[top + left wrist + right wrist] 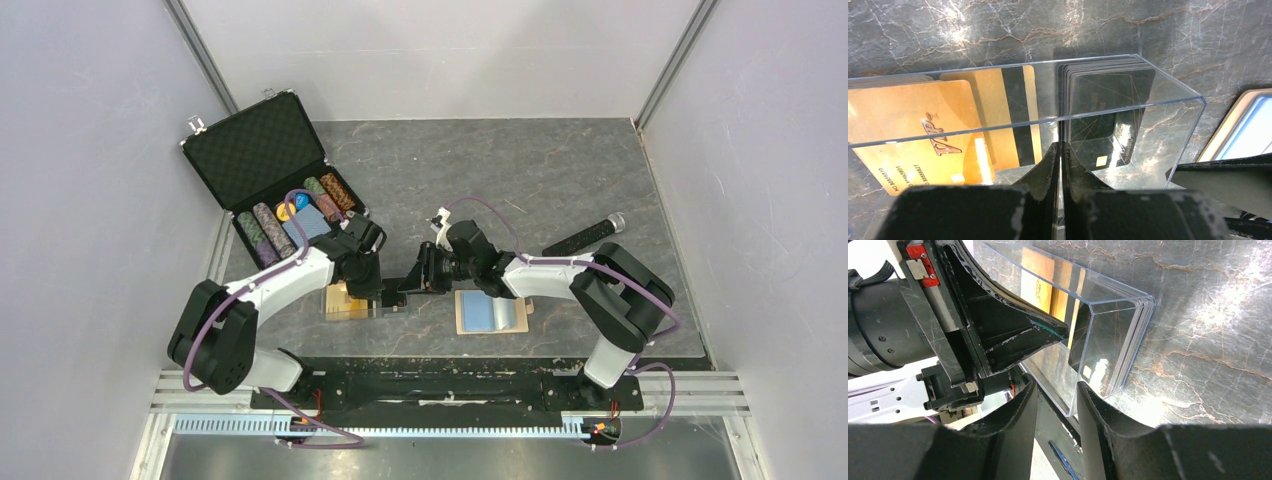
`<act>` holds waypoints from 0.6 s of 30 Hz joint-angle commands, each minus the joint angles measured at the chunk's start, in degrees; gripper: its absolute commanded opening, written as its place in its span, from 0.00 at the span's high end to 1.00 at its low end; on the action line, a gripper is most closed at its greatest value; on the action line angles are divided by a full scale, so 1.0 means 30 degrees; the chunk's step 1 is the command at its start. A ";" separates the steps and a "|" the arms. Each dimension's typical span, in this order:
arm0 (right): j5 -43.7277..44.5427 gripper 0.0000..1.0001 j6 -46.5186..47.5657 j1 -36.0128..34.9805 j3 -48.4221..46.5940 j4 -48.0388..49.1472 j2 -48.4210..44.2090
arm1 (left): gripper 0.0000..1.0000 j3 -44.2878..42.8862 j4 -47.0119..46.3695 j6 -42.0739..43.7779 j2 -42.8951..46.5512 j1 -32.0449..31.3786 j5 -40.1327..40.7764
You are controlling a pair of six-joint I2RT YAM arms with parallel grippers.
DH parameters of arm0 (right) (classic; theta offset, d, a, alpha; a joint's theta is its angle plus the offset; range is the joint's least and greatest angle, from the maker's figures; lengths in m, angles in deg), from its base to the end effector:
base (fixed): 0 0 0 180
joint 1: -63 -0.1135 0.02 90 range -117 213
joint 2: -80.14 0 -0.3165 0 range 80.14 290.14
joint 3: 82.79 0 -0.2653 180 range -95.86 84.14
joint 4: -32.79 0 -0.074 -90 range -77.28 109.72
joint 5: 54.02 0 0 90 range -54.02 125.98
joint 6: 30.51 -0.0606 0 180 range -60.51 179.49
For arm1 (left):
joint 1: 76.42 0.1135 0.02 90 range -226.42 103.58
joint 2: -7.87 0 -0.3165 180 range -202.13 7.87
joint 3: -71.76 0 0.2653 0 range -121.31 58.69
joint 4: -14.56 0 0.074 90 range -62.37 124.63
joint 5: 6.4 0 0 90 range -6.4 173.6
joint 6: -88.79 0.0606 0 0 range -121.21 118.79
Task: Put the credit cards into the card holder
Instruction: Pick up the credit card from the storage box.
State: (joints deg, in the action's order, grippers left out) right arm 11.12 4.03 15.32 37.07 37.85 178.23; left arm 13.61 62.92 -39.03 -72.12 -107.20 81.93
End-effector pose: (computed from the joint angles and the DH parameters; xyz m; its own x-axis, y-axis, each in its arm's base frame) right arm 0.2384 0.2996 0.1937 -0.9557 0.0605 -0.2881 -0.2140 0.5291 0.8211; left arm 0.2197 -0.1329 0.1999 -0.9574 -0.1431 -0.2508 -0.0849 0.9696 -0.2294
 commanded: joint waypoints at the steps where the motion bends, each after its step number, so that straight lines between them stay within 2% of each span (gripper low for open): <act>1: -0.0502 0.63 0.0310 -0.0079 -0.0716 0.0329 -0.0026 | 0.90 -0.0844 0.0163 0.0788 -0.0044 -0.0139 0.0284; 5: -0.0509 0.63 0.0299 -0.0073 -0.0712 0.0314 -0.0028 | 0.62 -0.0831 -0.0339 0.0759 -0.0185 -0.0164 -0.0232; 7: -0.0539 0.63 0.0321 -0.0073 -0.0717 0.0314 -0.0021 | 0.59 -0.0712 -0.0716 0.0657 -0.0227 -0.0167 -0.0513; 10: -0.0561 0.63 0.0323 -0.0079 -0.0717 0.0315 0.0025 | 0.61 -0.0603 -0.0977 0.0645 -0.0617 -0.0168 -0.0753; 15: -0.0605 0.63 0.0346 -0.0073 -0.0717 0.0322 0.0067 | 0.81 -0.0502 -0.1283 0.0643 -0.1267 -0.0168 -0.0718; 18: -0.0644 0.63 0.0326 -0.0077 -0.0724 0.0314 0.0093 | 0.87 -0.0595 -0.1304 0.0712 -0.1630 -0.0228 -0.0670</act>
State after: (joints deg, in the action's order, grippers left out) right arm 10.90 4.25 15.38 37.03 37.79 178.25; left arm 12.76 60.84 -38.09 -74.91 -107.47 79.40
